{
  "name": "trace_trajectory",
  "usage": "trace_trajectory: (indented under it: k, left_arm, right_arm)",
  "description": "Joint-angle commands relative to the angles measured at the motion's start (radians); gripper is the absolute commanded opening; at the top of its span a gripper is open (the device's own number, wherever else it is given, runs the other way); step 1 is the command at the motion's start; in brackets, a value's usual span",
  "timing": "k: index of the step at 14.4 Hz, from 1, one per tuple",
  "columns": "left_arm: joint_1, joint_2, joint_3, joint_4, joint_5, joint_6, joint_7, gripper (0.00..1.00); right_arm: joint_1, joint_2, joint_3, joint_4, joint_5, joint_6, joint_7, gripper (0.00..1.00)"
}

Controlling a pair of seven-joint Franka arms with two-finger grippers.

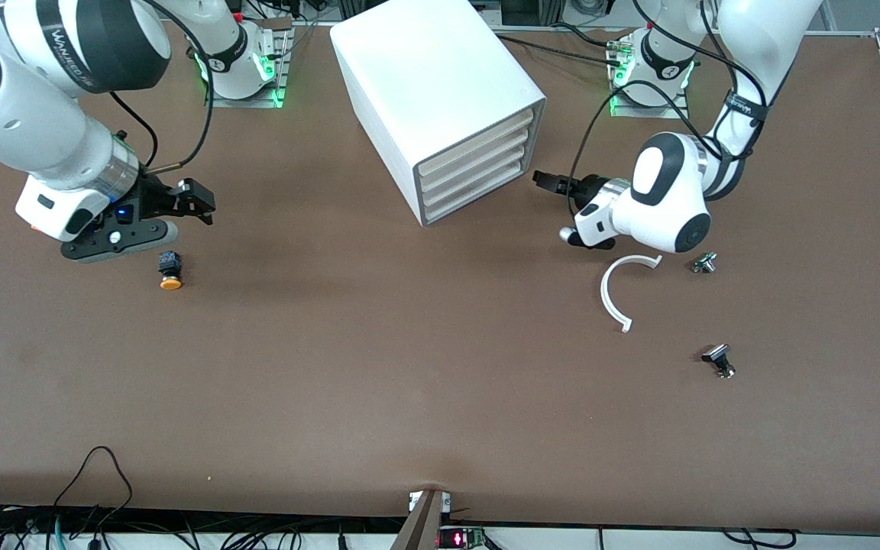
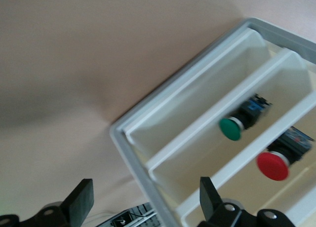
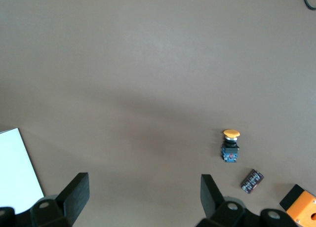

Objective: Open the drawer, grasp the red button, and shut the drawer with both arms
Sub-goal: 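Reach the left gripper to the drawer handle while the right gripper advances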

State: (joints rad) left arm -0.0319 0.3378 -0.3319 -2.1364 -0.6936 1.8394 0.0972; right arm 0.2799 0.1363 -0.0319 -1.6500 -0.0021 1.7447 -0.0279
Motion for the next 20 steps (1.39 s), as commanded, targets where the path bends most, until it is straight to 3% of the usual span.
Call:
trace_trajectory:
  k: [1, 4, 7, 10, 14, 16, 17, 18, 20]
  left_arm:
    - [0.004, -0.002, -0.025, -0.011, -0.101, 0.000, 0.085, 0.95]
    - [0.004, 0.007, -0.025, -0.059, -0.240, 0.003, 0.269, 0.95]
    - [0.001, 0.017, -0.027, -0.094, -0.316, 0.009, 0.418, 0.92]
    - [-0.010, 0.024, -0.033, -0.102, -0.351, 0.009, 0.457, 0.92]
    - [-0.023, 0.032, -0.065, -0.106, -0.392, 0.021, 0.458, 0.84]
    - [-0.023, 0.033, -0.084, -0.120, -0.394, 0.055, 0.458, 0.75]
    - [-0.023, 0.035, -0.084, -0.128, -0.394, 0.058, 0.460, 0.65]
    - [-0.023, 0.035, -0.084, -0.128, -0.394, 0.060, 0.460, 0.63]
    - [-0.023, 0.035, -0.084, -0.137, -0.394, 0.060, 0.473, 0.41]
  right_arm:
    - [0.015, 0.031, -0.006, 0.041, 0.025, 0.010, -0.018, 1.00]
    - [0.015, 0.045, -0.008, 0.044, 0.118, 0.019, -0.099, 1.00]
    - [0.016, 0.052, -0.006, 0.061, 0.128, 0.010, -0.200, 1.00]
    - [0.044, 0.045, -0.006, 0.067, 0.123, 0.003, -0.348, 1.00]
    - [0.045, 0.054, -0.006, 0.097, 0.123, 0.009, -0.515, 1.00]
    - [0.064, 0.062, -0.006, 0.124, 0.111, 0.004, -0.598, 1.00]
    - [0.076, 0.062, -0.006, 0.127, 0.093, 0.004, -0.636, 1.00]
    - [0.093, 0.063, -0.006, 0.127, 0.064, 0.006, -0.671, 1.00]
    - [0.108, 0.074, -0.006, 0.136, 0.048, 0.006, -0.730, 1.00]
